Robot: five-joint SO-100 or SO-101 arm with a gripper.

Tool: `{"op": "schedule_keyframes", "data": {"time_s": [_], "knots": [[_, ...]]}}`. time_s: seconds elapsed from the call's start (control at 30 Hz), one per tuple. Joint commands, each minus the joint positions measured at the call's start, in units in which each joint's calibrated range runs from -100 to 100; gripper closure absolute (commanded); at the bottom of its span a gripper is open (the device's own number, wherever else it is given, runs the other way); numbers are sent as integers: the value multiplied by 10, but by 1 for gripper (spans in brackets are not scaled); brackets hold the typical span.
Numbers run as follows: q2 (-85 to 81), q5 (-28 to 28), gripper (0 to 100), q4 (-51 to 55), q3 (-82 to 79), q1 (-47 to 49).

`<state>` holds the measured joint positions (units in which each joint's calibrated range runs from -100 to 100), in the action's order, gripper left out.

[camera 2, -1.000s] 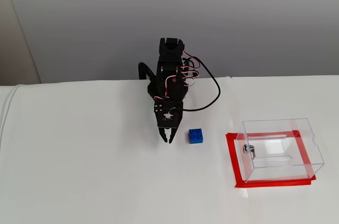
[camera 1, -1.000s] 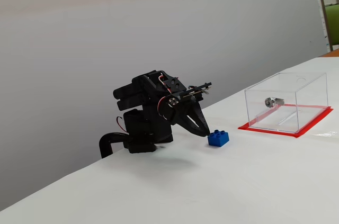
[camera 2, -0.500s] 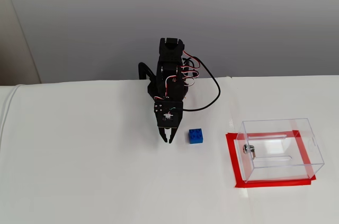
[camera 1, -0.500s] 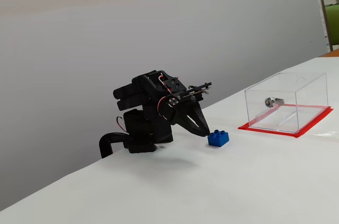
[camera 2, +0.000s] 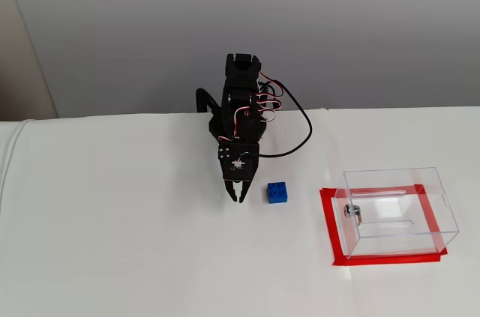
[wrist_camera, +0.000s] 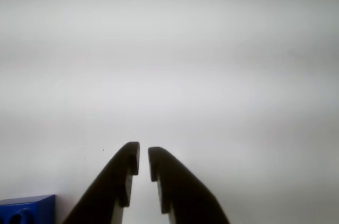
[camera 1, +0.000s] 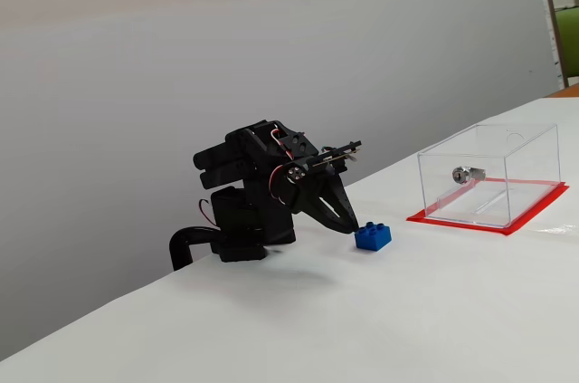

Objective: Pick the blue lego brick and place it into the transparent box

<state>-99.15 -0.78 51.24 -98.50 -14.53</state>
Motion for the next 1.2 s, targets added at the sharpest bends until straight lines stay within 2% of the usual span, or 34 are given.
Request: {"op": "schedule_keyframes", "data": {"time_s": [0.0, 1.17], "knots": [[-6, 1, 98, 0, -6, -4], [-6, -2, 98, 0, -6, -1]]}}
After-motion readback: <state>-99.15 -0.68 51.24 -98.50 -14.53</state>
